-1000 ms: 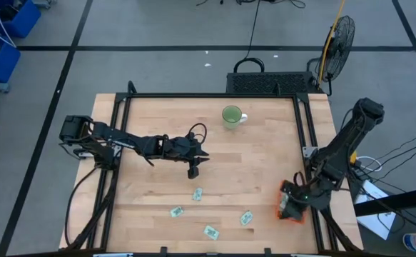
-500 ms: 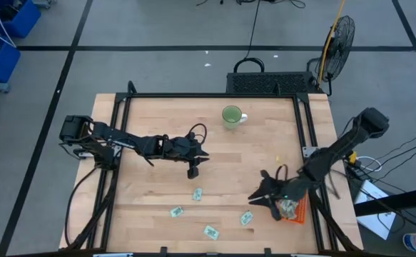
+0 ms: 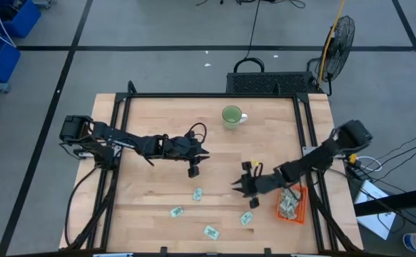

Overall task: Pick and place Stevia / Truvia into bins
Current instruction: Put the stevia packet into the orange bin

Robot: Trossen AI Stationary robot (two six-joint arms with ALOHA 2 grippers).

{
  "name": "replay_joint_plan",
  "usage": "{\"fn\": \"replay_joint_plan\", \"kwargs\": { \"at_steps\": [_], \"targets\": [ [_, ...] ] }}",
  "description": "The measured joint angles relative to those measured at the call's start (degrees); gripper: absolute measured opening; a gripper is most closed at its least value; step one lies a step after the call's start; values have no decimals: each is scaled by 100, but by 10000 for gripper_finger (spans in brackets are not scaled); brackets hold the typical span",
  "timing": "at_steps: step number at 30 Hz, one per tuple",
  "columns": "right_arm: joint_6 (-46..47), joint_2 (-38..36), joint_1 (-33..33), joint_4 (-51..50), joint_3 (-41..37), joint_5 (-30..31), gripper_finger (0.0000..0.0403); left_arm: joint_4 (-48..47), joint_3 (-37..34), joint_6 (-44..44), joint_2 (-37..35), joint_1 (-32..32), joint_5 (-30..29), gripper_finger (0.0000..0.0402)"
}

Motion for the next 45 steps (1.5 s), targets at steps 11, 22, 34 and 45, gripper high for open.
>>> {"fn": "replay_joint_plan", "kwargs": {
  "at_steps": [11,22,34,45],
  "targets": [
    [-1069,30,-616,1477,0,12,75,0,0,-3,0,-1,0,85],
    [-501,31,-959,1420,0,10,75,0,0,-7,0,-2,0,85],
    [-770,32,-1006,1216,0,6,75,-1,0,-5,0,-2,0,85],
    [-739,32,-980,1126,0,-628,126,-2,0,-5,0,-2,-1,85]
  ]
}}
